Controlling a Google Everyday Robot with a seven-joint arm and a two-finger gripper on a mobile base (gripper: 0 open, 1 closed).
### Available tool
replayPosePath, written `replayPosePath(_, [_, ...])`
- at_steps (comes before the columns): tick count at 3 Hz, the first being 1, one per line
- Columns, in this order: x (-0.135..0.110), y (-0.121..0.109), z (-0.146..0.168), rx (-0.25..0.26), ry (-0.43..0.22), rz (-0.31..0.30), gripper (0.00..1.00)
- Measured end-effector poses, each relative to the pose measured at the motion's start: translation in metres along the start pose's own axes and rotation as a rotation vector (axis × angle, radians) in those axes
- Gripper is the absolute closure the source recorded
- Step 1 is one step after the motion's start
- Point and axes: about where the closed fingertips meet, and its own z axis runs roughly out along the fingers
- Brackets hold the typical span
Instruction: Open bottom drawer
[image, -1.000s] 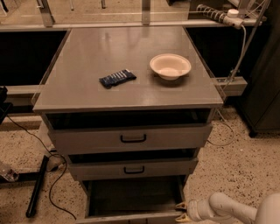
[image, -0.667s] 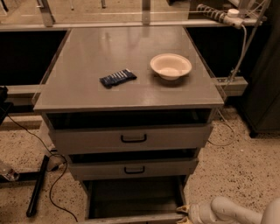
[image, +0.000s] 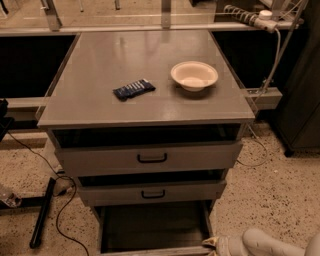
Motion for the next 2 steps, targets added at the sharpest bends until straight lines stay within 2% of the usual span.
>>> replayPosePath(2, [0.0000, 0.0000, 0.0000, 0.000, 0.000, 0.000, 0.36])
